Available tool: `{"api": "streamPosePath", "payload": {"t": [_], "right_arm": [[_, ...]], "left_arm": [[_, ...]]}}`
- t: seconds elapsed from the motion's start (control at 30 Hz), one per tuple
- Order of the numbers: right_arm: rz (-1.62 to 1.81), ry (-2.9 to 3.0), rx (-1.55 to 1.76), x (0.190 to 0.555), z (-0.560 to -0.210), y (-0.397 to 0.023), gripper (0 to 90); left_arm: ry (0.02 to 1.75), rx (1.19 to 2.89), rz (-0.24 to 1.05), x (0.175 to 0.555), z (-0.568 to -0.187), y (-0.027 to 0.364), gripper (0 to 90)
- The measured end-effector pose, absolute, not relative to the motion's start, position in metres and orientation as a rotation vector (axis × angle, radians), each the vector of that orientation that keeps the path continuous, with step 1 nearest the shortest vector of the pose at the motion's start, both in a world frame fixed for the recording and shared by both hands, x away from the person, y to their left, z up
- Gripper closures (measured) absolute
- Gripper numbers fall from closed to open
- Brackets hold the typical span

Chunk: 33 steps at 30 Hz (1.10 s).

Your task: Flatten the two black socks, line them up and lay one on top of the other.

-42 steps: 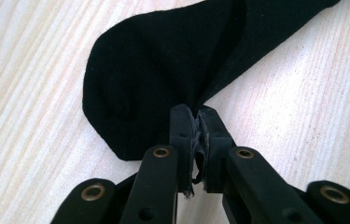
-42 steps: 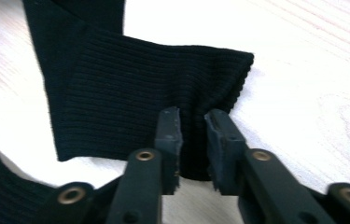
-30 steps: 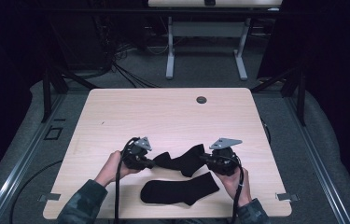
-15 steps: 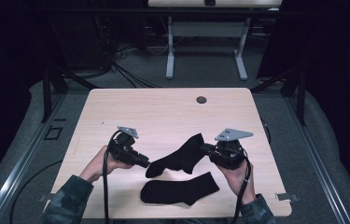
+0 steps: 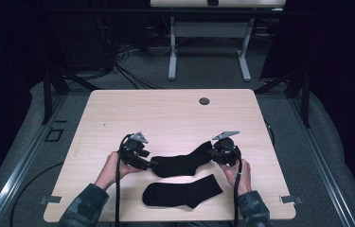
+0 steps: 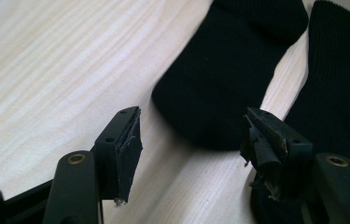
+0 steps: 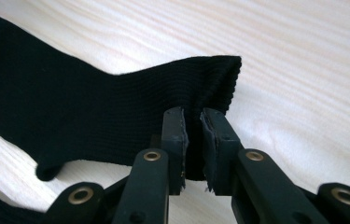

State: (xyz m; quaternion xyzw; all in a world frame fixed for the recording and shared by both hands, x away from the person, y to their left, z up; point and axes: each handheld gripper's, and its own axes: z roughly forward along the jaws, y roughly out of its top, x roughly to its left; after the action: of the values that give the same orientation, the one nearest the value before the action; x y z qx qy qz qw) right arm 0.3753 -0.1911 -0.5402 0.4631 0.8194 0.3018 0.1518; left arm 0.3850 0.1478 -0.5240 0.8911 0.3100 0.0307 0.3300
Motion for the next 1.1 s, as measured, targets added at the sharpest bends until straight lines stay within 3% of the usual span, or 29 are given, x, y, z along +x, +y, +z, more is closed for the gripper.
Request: {"api": "streamPosePath", "payload": {"t": [0.13, 0.3, 0.6, 1.1], "right_arm": [[0.846, 2.369, 1.347, 0.373, -0.545, -0.194, 78.5], [0.850, 2.377, 1.372, 0.366, -0.550, -0.197, 78.3], [0.847, 2.426, 1.364, 0.362, -0.556, -0.197, 78.3], [0.822, 2.456, 1.339, 0.360, -0.560, -0.194, 74.3]], "left_arm": [[0.836, 2.346, 0.170, 0.382, -0.522, 0.146, 34.7], [0.854, 2.375, 0.160, 0.382, -0.535, 0.133, 46.9], [0.872, 2.447, 0.227, 0.380, -0.561, 0.122, 58.2], [0.870, 2.462, 0.268, 0.376, -0.561, 0.135, 60.6]]}}
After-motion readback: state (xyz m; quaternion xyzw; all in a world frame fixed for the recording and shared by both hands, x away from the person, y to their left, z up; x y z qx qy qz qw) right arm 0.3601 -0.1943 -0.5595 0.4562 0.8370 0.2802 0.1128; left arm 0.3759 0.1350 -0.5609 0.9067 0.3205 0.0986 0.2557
